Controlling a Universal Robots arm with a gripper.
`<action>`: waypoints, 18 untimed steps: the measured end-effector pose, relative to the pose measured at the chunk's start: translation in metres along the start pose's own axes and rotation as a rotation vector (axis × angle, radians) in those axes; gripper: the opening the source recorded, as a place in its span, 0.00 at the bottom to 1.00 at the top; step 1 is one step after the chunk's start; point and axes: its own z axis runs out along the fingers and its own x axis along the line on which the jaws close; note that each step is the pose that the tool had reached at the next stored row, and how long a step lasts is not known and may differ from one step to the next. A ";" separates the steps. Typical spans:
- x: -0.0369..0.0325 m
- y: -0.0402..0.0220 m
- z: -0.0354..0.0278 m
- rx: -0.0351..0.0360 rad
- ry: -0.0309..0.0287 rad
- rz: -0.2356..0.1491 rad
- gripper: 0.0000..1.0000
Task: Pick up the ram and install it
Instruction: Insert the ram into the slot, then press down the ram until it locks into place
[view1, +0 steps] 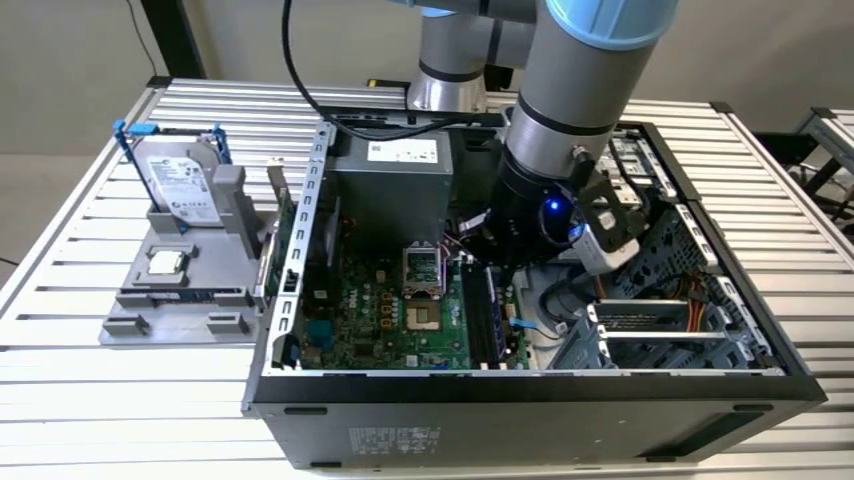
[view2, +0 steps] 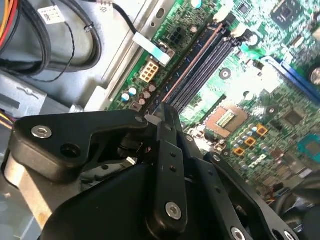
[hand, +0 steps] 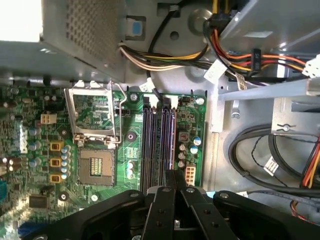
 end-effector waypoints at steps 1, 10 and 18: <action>0.0000 0.0000 0.0000 0.0007 0.0001 -0.017 0.00; 0.0000 0.0000 0.0000 0.0036 0.0002 -0.181 0.00; 0.0000 0.0000 0.0000 0.0063 0.0003 -0.327 0.00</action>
